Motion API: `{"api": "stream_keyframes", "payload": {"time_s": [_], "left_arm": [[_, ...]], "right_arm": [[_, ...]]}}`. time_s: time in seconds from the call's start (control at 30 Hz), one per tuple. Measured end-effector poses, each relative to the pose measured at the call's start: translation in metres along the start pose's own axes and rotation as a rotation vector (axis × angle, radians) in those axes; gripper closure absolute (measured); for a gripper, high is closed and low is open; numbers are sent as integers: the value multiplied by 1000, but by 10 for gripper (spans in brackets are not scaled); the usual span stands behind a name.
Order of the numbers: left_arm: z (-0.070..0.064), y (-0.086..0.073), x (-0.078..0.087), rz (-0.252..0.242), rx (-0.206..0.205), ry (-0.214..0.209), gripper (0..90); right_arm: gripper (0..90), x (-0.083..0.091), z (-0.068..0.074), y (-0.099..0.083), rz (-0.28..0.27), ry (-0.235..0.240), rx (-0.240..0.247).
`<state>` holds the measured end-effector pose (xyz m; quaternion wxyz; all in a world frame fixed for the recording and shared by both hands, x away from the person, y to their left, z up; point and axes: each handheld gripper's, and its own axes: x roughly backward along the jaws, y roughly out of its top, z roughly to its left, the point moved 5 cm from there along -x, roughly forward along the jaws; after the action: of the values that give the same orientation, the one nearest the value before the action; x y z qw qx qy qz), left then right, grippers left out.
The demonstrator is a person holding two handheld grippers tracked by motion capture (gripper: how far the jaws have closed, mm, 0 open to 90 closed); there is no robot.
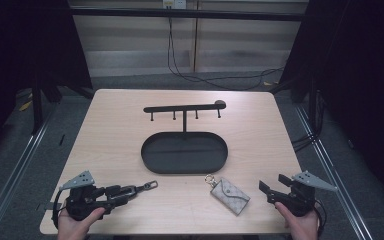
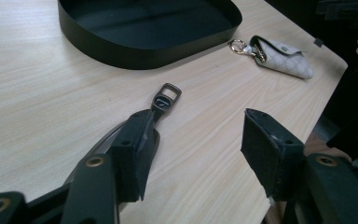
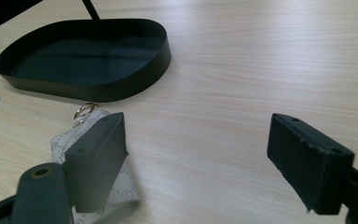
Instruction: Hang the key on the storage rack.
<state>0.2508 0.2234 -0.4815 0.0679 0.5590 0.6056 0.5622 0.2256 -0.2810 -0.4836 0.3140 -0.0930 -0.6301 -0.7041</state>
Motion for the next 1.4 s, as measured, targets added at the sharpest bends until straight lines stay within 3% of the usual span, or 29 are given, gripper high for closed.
{"api": "stream_keyframes", "payload": {"time_s": [0.07,0.3,0.47,0.6,0.7,0.73,0.87,0.93,1.03,1.17,1.37,1.4], "left_arm": [[1,-1,-1,17,12,-17,412],[3,-1,-3,33,5,0,412],[-2,1,-6,81,-31,49,455],[-6,1,-5,94,-45,43,457],[-8,5,-3,79,-40,37,448],[-8,10,-4,72,-24,54,430],[-8,19,-9,87,-36,64,416],[-7,24,-15,115,-61,79,415],[-8,27,-18,151,-80,67,405],[-9,32,-20,175,-84,72,431],[-11,48,-27,238,-123,73,448],[-12,52,-29,268,-141,65,445]], "right_arm": [[204,-2,0,-1,24,11,7],[203,-4,2,-2,52,27,21],[208,-4,2,-2,53,33,24],[214,-3,6,-3,58,42,48],[213,-4,6,-3,60,49,50],[214,-4,6,-3,61,48,50],[239,-6,5,-4,72,65,44],[239,-6,7,-4,74,68,56],[232,-7,7,-4,77,68,56],[231,-6,7,-4,77,71,54],[229,-6,7,-4,77,66,53],[228,-6,7,-4,78,67,52]]}}
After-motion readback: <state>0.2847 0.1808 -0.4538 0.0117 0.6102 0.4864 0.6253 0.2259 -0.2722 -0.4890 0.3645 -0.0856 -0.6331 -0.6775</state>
